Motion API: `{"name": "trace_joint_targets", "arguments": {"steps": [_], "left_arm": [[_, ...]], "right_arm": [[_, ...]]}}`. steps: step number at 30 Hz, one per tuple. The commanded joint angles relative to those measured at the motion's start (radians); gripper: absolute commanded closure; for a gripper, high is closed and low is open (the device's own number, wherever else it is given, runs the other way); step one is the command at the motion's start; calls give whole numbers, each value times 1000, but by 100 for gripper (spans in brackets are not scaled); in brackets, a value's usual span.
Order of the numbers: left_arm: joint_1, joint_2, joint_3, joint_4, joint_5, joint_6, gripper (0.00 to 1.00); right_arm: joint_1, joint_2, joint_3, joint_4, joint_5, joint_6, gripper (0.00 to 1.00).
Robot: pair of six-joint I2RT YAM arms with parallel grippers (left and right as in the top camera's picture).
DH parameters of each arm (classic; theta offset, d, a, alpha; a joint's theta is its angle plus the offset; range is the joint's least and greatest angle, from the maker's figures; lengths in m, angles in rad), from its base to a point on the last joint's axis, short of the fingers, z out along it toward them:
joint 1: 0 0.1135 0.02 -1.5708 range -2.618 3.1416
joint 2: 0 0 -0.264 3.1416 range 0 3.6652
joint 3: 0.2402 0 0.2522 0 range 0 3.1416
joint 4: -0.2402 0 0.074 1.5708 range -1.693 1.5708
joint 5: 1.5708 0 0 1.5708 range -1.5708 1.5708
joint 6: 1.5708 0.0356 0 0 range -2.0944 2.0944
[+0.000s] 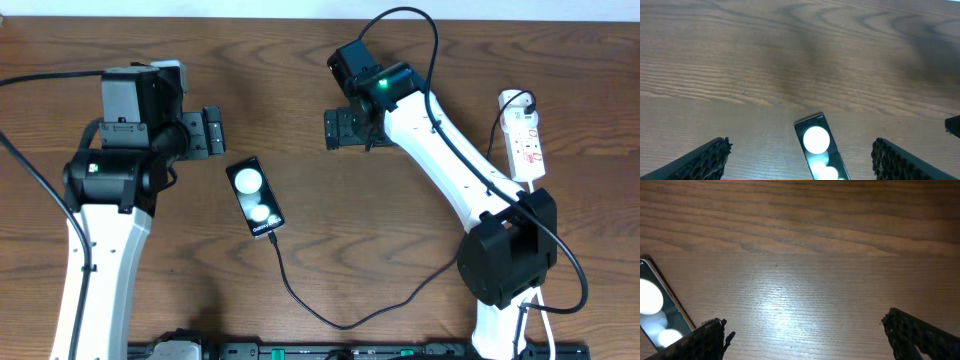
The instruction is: Plug charger to phone and switch on socket
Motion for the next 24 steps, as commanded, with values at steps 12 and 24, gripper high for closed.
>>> {"name": "trace_joint_targets", "arguments": {"steps": [12,24], "left_arm": [[0,-6,12,-3,-9,18,8],[-7,-147,-32,-138,-17,18,8]], "right_arm": [[8,-29,19,0,19,-14,1],[8,-29,19,0,19,-14,1]]}}
